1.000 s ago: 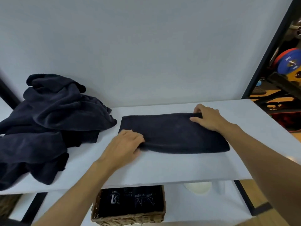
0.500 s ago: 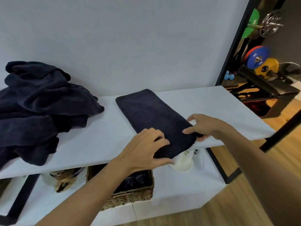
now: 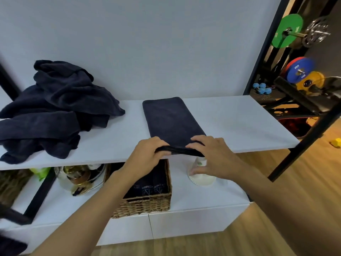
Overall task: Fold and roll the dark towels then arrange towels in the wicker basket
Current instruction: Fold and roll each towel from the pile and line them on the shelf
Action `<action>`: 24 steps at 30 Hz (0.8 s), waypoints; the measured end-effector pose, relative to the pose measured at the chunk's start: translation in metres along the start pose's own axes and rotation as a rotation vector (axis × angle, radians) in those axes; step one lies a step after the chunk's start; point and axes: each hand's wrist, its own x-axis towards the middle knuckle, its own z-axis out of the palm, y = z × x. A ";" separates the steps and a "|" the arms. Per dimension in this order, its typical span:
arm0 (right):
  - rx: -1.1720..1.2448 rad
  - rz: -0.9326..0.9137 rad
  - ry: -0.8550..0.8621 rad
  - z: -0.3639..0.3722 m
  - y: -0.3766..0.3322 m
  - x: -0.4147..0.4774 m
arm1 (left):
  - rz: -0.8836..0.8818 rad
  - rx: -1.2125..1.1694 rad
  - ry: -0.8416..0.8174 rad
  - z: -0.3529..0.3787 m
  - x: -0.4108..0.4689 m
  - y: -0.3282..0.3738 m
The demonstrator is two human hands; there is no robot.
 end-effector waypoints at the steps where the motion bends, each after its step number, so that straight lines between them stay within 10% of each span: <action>1: -0.074 -0.019 0.045 0.007 0.001 0.001 | -0.058 -0.048 -0.002 -0.003 0.001 0.002; 9: 0.658 0.108 0.198 -0.004 0.033 0.024 | -0.451 -0.276 0.102 -0.012 0.010 0.004; 15: 0.402 0.084 0.187 -0.001 0.043 0.047 | -0.626 -0.133 0.171 -0.001 0.025 -0.001; 19: -0.035 -0.207 0.406 0.010 0.050 0.040 | -0.492 0.095 0.218 0.009 0.020 -0.002; 24: -0.143 -0.326 0.218 0.004 0.067 0.040 | 0.041 0.516 0.089 0.008 0.005 -0.008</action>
